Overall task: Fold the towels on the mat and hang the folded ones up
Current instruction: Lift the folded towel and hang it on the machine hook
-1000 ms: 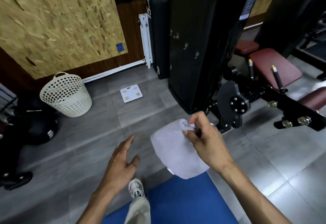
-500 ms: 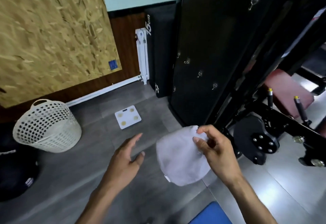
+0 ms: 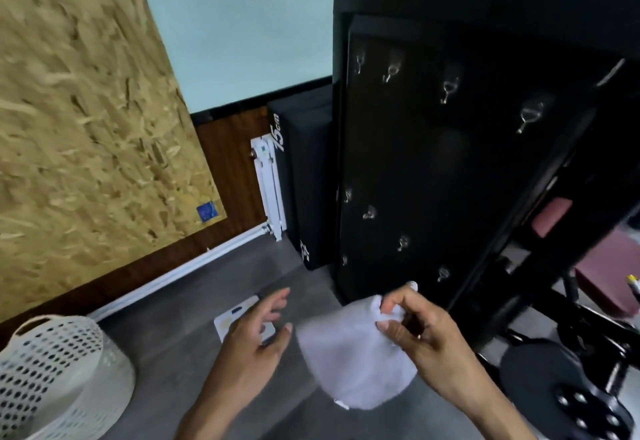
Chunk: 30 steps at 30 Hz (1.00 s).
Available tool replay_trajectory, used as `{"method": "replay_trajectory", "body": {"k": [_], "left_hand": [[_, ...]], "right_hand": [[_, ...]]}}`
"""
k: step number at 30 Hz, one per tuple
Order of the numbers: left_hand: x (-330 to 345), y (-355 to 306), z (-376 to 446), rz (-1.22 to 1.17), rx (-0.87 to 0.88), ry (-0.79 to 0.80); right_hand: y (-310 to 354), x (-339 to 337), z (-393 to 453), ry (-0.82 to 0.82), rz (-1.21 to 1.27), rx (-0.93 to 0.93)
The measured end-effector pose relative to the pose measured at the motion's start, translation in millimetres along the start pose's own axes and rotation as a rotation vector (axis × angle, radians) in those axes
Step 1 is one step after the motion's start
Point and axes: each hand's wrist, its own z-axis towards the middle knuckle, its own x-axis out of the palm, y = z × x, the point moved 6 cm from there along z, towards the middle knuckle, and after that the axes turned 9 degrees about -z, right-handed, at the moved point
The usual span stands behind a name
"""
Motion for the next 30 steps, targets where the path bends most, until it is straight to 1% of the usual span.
{"method": "replay_trajectory", "body": {"k": [2, 7, 12, 17, 22, 24, 27, 28, 30], "left_hand": [[0.6, -13.0, 41.7, 0.000, 0.011, 0.007], [2.9, -46.9, 135.9, -0.086, 0.025, 0.021], [0.5, -69.0, 213.3, -0.145, 0.043, 0.078], [-11.8, -73.0, 287.0, -0.167, 0.065, 0.127], [-38.9, -79.2, 369.0, -0.186, 0.149, 0.185], [-47.9, -80.6, 403.2, -0.171, 0.185, 0.278], [-46.4, -74.0, 441.1, -0.041, 0.218, 0.528], [-44.8, -70.6, 450.8, -0.002, 0.221, 0.589], [-43.8, -66.7, 469.8, 0.046, 0.237, 0.623]], "right_hand": [[0.2, -5.8, 34.9, 0.019, -0.002, -0.022], [0.7, -23.5, 113.7, -0.011, 0.026, -0.058], [-10.1, -31.6, 183.2, -0.074, 0.028, -0.014], [-9.9, -25.7, 253.0, -0.132, 0.066, 0.021], [-7.7, -12.5, 326.4, -0.174, 0.047, 0.066], [-6.9, -6.4, 356.1, -0.213, 0.030, 0.089], [-3.1, 3.7, 395.6, -0.251, 0.015, 0.099], [-2.8, 7.3, 407.6, -0.263, 0.020, 0.103], [-2.4, 13.9, 428.1, -0.272, 0.042, 0.117]]}}
